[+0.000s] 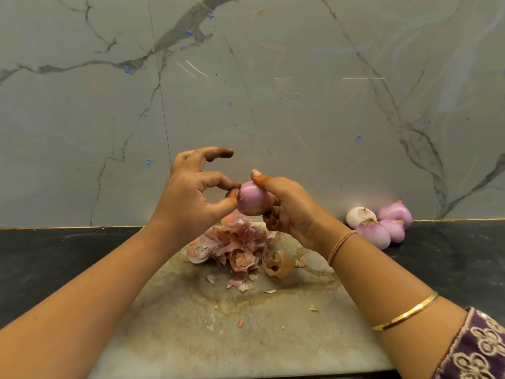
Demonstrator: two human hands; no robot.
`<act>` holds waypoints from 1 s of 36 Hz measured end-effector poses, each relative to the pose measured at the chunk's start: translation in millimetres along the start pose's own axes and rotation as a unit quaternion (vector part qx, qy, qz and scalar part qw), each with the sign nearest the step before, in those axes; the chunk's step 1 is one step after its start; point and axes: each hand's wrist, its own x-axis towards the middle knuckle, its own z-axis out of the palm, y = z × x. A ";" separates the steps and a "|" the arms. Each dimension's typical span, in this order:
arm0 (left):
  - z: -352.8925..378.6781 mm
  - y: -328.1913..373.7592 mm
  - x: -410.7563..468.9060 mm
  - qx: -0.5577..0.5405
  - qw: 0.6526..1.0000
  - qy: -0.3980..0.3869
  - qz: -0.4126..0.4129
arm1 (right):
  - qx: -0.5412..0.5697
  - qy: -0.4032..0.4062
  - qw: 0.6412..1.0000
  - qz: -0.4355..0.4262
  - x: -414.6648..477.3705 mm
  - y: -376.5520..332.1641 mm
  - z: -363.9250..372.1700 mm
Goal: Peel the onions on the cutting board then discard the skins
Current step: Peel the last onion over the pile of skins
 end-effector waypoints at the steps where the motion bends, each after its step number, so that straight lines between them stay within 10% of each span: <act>1: 0.0 -0.7 0.3 0.000 1.000 0.002 -0.002 | 0.001 -0.001 1.000 0.001 -0.1 0.1 0.4; 36: -4.1 -0.9 -0.9 0.064 0.993 0.053 -0.088 | 0.103 -0.017 0.994 0.031 2.0 0.1 -2.6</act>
